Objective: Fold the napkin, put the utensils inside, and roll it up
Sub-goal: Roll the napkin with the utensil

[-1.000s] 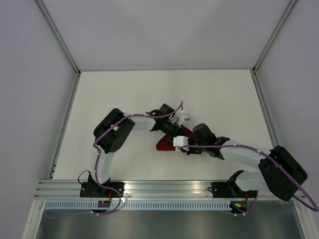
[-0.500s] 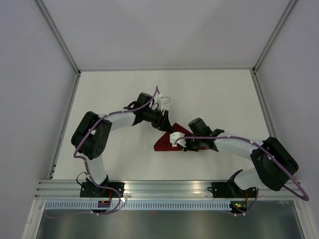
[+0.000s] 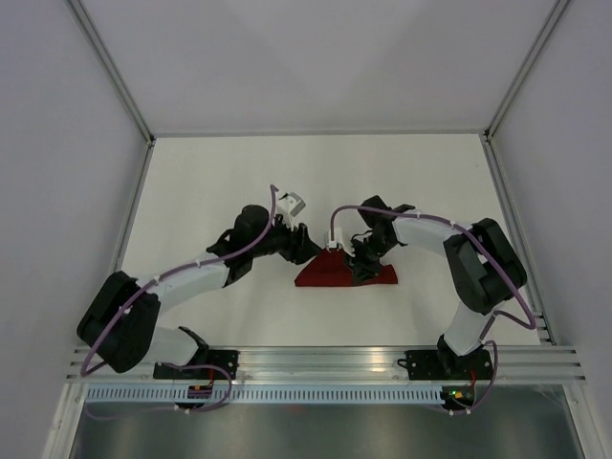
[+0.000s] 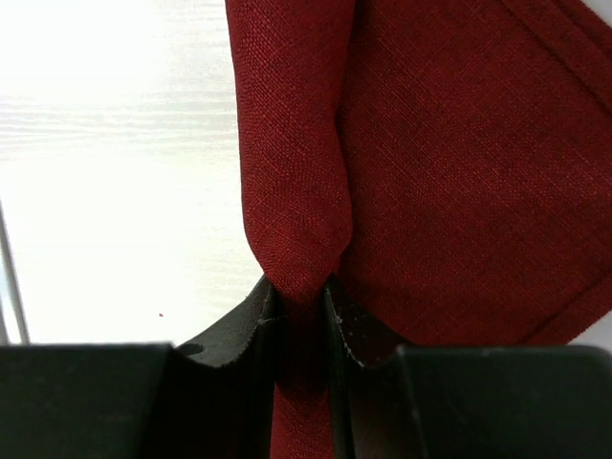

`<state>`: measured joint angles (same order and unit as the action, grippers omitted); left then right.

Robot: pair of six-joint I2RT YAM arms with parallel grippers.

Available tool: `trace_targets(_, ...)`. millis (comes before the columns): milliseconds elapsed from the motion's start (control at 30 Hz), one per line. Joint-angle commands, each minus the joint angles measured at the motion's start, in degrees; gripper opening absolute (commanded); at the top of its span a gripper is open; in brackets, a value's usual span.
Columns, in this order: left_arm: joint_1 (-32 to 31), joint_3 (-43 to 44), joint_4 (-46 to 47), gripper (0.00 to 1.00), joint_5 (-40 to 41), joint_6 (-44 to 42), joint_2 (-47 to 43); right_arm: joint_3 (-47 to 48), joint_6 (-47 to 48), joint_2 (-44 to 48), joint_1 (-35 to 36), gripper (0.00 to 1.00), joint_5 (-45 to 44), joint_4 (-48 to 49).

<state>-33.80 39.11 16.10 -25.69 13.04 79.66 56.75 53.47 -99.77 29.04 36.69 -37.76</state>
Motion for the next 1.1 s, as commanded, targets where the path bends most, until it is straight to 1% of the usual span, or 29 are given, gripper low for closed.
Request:
trace_targets(0, -4.9, -4.8, 7.4, 0.61, 14.5, -8.5, -6.6, 3.0, 2.4, -7.1, -0.4, 0.12, 0.3, -9.3)
trace_targets(33, -6.6, -7.1, 8.4, 0.63, 15.1, -9.4, -7.7, 3.9, 2.0, -9.1, -0.6, 0.12, 0.3, -10.1)
trace_targets(100, -9.1, -8.6, 9.2, 0.63, 18.0, -12.9, -9.3, 6.4, 1.5, -10.7, -0.6, 0.12, 0.5, -11.3)
trace_targets(167, -13.5, -9.7, 9.2, 0.65, 20.1, -16.3, -9.3, 8.1, 1.0, -13.0, -0.6, 0.12, 0.4, -12.7)
trace_targets(267, -19.1, -8.7, 7.6, 0.66, 25.4, -21.2, -6.8, 11.4, 0.5, -15.8, -0.7, 0.12, 0.2, -14.9)
trace_targets(300, -20.6, -7.3, 6.7, 0.66, 28.6, -23.6, -5.0, 13.1, 0.3, -16.6, -0.7, 0.12, 0.2, -15.5)
trace_targets(333, -23.3, -6.4, 5.0, 0.66, 30.3, -24.5, -3.6, 13.9, 0.4, -18.1, -0.8, 0.12, 0.7, -16.9)
trace_targets(367, -24.5, -5.6, 4.3, 0.67, 32.6, -25.4, -2.7, 14.7, 0.4, -18.8, -1.0, 0.12, 1.3, -17.5)
trace_targets(433, -27.4, -4.6, 4.5, 0.67, 34.5, -28.1, -0.3, 17.0, 0.5, -21.0, -1.3, 0.12, 1.7, -19.5)
trace_targets(567, -29.1, -2.7, 3.3, 0.69, 34.9, -31.5, 3.7, 18.6, 0.4, -23.1, -1.4, 0.13, 1.5, -20.2)
trace_targets(733, -30.7, 2.1, 0.5, 0.69, 34.4, -34.5, 8.8, 20.4, 0.3, -25.3, -1.7, 0.13, 1.4, -21.4)
trace_targets(933, -30.8, 4.1, 1.9, 0.69, 34.5, -36.0, 14.0, 21.5, 0.2, -26.5, -1.8, 0.13, 1.3, -21.9)
trace_targets(967, -30.8, 4.4, 1.7, 0.69, 33.4, -36.1, 15.3, 21.5, 0.3, -26.6, -1.9, 0.13, 1.3, -21.9)
trace_targets(1067, -31.0, 6.3, -0.4, 0.68, 33.8, -36.2, 18.2, 21.8, 0.3, -27.3, -2.0, 0.13, 1.2, -22.1)
